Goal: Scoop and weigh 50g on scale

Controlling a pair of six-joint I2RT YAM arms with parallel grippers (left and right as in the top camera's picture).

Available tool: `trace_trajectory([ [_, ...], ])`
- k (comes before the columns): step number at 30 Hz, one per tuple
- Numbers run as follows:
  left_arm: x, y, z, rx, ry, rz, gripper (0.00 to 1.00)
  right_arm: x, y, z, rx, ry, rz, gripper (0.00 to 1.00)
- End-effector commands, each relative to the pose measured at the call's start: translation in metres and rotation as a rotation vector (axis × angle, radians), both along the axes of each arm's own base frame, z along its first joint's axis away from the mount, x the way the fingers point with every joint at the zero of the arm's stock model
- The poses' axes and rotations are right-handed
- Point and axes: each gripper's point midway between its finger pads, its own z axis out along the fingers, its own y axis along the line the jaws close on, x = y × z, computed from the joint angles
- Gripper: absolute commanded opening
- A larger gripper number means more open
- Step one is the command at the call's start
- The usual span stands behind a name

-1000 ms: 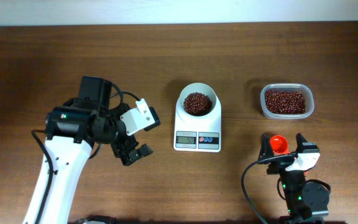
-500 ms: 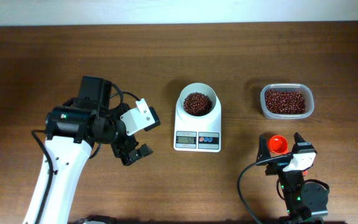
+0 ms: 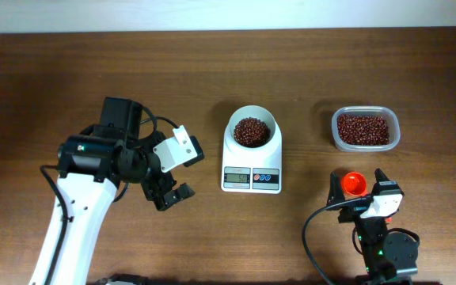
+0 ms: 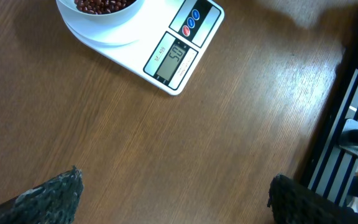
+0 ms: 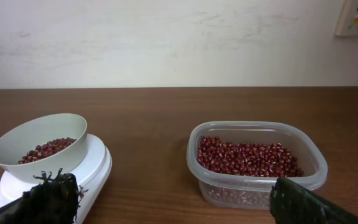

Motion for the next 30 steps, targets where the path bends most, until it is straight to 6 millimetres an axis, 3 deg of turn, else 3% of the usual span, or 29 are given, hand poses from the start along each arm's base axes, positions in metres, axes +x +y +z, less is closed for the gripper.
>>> trace_trajectory([
  [1,0.0015,-0.0018,0.0047,-0.016,-0.014,-0.011,0.99,-0.0003,-0.0021,-0.0028,-0.013,0.005,-0.015,0.99],
  [30,0.0015,-0.0018,0.0047,-0.016,-0.014,-0.011,0.99,0.0001,-0.0057,-0.0019,-0.036,-0.001,-0.025,0.99],
])
